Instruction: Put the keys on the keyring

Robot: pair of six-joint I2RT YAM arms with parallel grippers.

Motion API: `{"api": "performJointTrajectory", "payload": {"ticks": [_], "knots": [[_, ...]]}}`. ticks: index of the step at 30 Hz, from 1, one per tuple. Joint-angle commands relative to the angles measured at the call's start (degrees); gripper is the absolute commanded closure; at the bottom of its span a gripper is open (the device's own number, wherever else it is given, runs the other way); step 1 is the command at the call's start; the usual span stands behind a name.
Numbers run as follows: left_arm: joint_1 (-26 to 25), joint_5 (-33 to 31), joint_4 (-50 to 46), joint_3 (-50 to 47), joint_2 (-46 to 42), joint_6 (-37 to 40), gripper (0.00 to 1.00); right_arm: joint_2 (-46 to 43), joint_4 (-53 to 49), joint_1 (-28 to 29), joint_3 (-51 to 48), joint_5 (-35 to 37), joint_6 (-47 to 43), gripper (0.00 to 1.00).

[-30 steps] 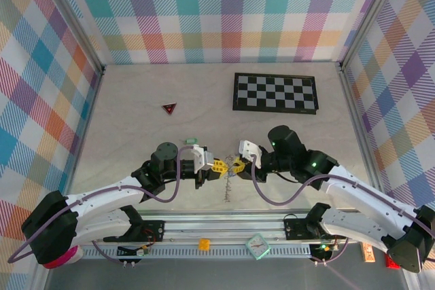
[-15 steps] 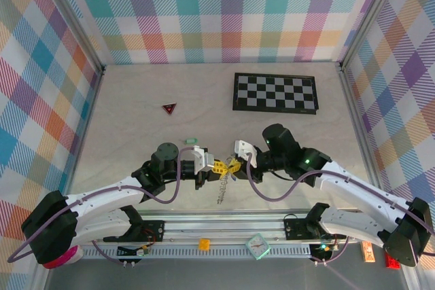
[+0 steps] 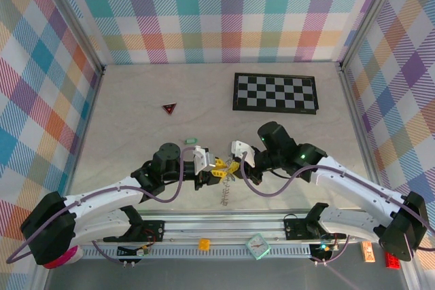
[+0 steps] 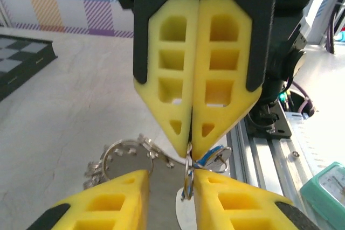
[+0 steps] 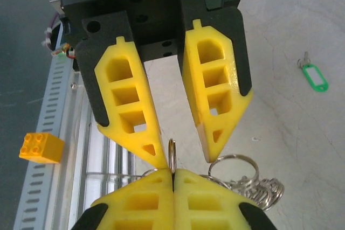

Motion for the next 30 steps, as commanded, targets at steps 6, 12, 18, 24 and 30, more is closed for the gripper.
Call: {"api": "performJointTrajectory", "payload": {"ticks": [6, 12, 18, 24, 30], "knots": [[-1.1, -3.4, -10.6, 4.8, -1.8, 2.4, 0.76, 3.7, -9.4, 0.5, 8.4, 1.4, -7.6, 1.00], [-1.1, -2.8, -11.8, 5.7, -1.8, 3.6, 0.76, 7.1, -14.1, 1.5, 12.4, 3.4, -10.9, 1.00], [-1.1, -1.6, -10.9, 5.7, -1.7, 3.7, 0.77, 9.4, -16.3, 2.5, 15.1, 4.2, -12.8, 1.00], [-1.1, -0.7, -10.3, 6.0, -1.3, 3.9, 0.85, 11.1, -16.8, 3.2, 16.5, 3.5, -13.8, 1.00], [-1.1, 0.5, -9.8, 5.6, -1.5, 4.5, 1.00, 8.4, -12.4, 2.7, 13.0, 3.3, -11.0, 0.84]]}}
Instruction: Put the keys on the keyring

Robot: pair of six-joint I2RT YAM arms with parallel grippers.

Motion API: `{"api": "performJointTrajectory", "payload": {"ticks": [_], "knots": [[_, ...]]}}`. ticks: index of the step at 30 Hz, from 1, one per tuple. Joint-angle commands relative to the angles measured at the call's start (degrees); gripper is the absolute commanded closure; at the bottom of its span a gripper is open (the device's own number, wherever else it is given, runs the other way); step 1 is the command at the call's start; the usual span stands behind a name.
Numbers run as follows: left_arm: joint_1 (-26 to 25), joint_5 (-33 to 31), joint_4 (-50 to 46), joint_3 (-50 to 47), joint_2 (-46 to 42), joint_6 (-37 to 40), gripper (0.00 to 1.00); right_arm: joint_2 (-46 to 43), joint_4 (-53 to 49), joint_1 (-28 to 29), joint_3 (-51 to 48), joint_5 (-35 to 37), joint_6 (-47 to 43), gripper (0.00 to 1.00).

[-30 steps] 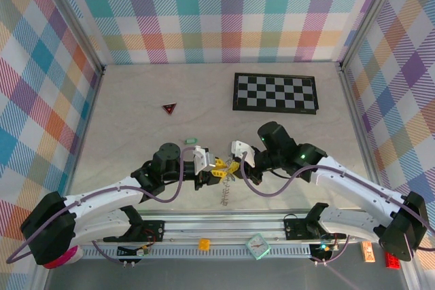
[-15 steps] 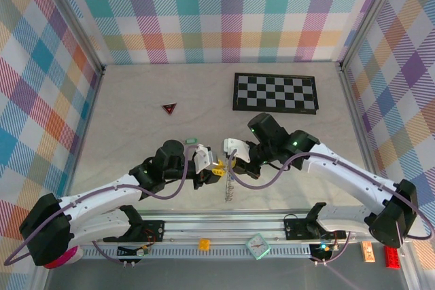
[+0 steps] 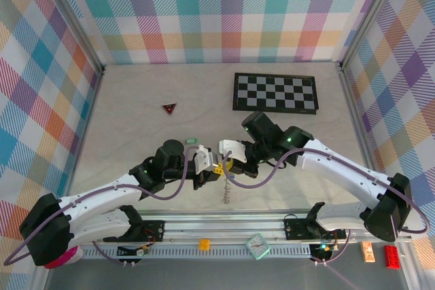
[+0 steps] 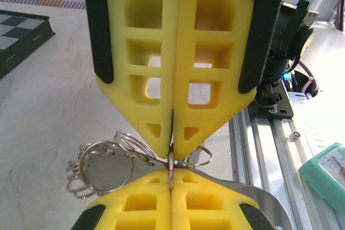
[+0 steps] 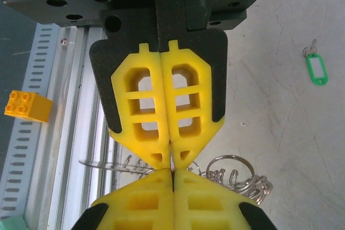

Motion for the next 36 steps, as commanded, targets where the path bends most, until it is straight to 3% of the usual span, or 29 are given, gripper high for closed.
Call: {"api": "performJointTrajectory", "payload": {"ticks": [1, 4, 13, 28, 34, 36], "knots": [[-0.7, 2.0, 1.3, 1.3, -0.7, 0.8, 1.00, -3.4, 4.4, -0.4, -2.6, -2.1, 1.6, 0.77], [-0.7, 2.5, 2.8, 0.3, -1.0, 0.9, 1.00, -6.9, 9.3, -2.7, -6.5, -3.9, 5.7, 0.68], [-0.7, 4.6, 11.3, -3.1, -0.9, 0.6, 1.00, -11.4, 20.1, -3.8, -14.8, -6.4, 14.0, 0.66], [-0.7, 5.0, 15.4, -3.7, 0.2, -0.2, 1.00, -8.8, 20.2, -3.8, -15.1, -10.7, 14.0, 0.80], [-0.7, 4.1, 17.7, -4.1, 0.5, -1.2, 1.00, -7.7, 19.1, -3.8, -13.9, -11.6, 12.7, 1.00], [-0.7, 2.2, 16.3, -4.0, 0.0, -1.0, 0.86, -7.6, 17.0, -3.8, -12.8, -10.8, 11.1, 1.00]]}}
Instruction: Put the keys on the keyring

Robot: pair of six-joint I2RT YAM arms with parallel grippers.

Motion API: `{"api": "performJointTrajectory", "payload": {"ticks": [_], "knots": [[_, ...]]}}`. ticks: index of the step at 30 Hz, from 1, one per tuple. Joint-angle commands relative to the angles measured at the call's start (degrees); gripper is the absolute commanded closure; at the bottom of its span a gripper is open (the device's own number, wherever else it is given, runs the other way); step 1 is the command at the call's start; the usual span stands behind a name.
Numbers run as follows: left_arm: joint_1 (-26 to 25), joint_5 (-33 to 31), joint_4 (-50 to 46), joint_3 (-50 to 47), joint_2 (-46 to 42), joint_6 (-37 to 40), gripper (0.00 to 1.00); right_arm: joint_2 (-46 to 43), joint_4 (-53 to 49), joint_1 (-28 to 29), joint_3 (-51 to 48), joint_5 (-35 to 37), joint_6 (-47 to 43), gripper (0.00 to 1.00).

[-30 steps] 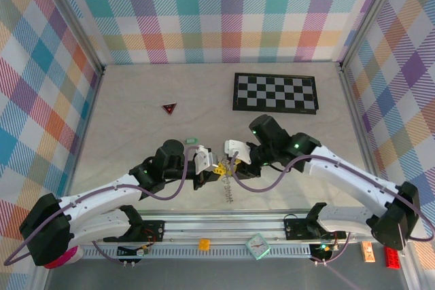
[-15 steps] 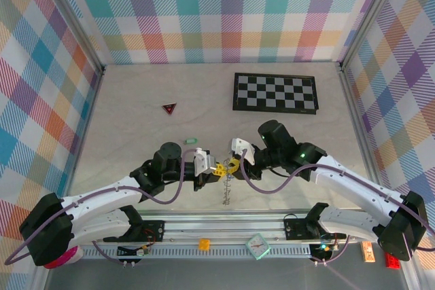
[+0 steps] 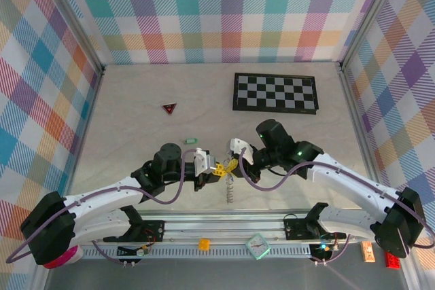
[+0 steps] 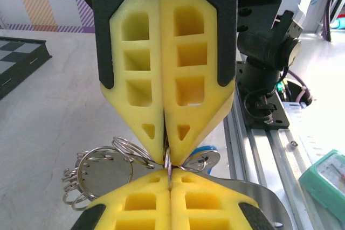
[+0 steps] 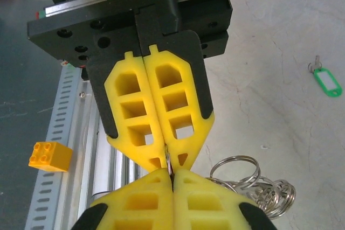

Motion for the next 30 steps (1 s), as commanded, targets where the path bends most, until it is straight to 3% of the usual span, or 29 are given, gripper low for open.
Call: {"api": "performJointTrajectory", "payload": {"ticks": [1, 4, 11, 17, 21, 23, 24, 26, 27, 30], "knots": [[-0.7, -0.9, 4.0, 0.7, -1.1, 0.3, 0.80, 0.9, -2.4, 0.1, 2.6, -0.8, -2.8, 1.00], [-0.8, -3.0, -2.7, 2.3, -1.5, 2.3, 0.74, 1.4, -6.9, 0.1, 5.1, 0.6, -5.9, 1.00], [-0.7, -3.4, -8.9, 5.2, 0.0, 3.6, 0.77, 5.7, -15.6, 0.6, 11.4, 2.2, -11.2, 1.00], [-0.7, -2.6, -11.2, 7.0, 0.5, 4.4, 0.83, 9.1, -21.4, 2.8, 15.8, 5.7, -14.8, 1.00], [-0.7, -2.4, -12.9, 7.7, 0.5, 5.0, 0.98, 9.4, -22.1, 3.2, 16.8, 4.8, -15.3, 1.00], [-0.7, -2.1, -13.1, 7.8, 0.6, 5.1, 1.00, 8.2, -19.9, 3.1, 15.7, 4.3, -13.9, 1.00], [-0.8, -2.0, -13.0, 7.7, 0.5, 5.0, 1.00, 7.1, -18.2, 3.0, 14.6, 4.8, -12.7, 0.97], [-0.7, -1.9, -12.3, 7.2, 0.1, 4.7, 1.00, 4.1, -14.3, 2.5, 11.5, 6.0, -9.9, 0.76], [-0.7, -1.9, -11.7, 6.8, -0.1, 4.5, 1.00, 2.3, -12.2, 1.9, 9.5, 6.1, -8.5, 0.71], [-0.7, -1.6, -10.0, 5.7, -0.8, 3.9, 1.00, -2.9, -6.5, 0.8, 3.7, 6.5, -4.1, 0.62]]}}
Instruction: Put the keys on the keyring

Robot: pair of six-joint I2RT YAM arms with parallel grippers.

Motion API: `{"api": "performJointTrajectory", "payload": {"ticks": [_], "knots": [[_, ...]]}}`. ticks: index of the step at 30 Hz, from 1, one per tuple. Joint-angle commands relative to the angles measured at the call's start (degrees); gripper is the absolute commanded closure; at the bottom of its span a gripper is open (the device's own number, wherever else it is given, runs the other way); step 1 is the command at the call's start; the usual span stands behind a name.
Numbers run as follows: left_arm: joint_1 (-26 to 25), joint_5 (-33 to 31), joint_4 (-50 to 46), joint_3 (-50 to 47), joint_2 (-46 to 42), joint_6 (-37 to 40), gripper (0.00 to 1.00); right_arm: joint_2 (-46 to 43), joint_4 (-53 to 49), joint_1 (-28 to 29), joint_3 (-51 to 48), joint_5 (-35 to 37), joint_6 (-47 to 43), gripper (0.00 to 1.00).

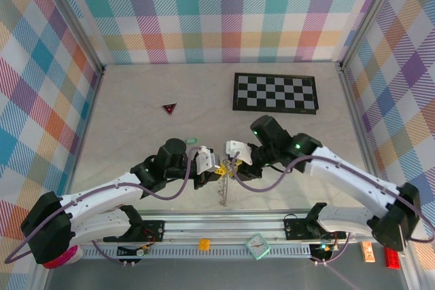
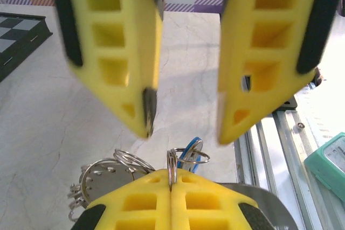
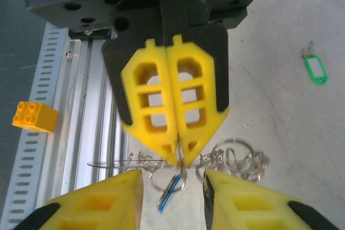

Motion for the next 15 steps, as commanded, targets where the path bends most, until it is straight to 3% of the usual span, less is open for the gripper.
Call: {"api": "performJointTrajectory", "payload": {"ticks": [1, 9, 15], "knots": [[-0.4, 1.0, 3.5, -0.5, -1.3, -0.5, 1.00, -5.4, 7.8, -0.8, -5.3, -0.5, 5.9, 0.61], [-0.4, 1.4, 6.2, -1.7, -1.9, -1.6, 1.00, -5.9, 15.9, -0.8, -12.2, -2.6, 12.2, 0.57], [-0.4, 1.6, 7.6, -2.3, -2.0, -2.2, 1.00, -4.0, 16.8, -0.7, -12.5, -2.1, 12.1, 0.61]]}}
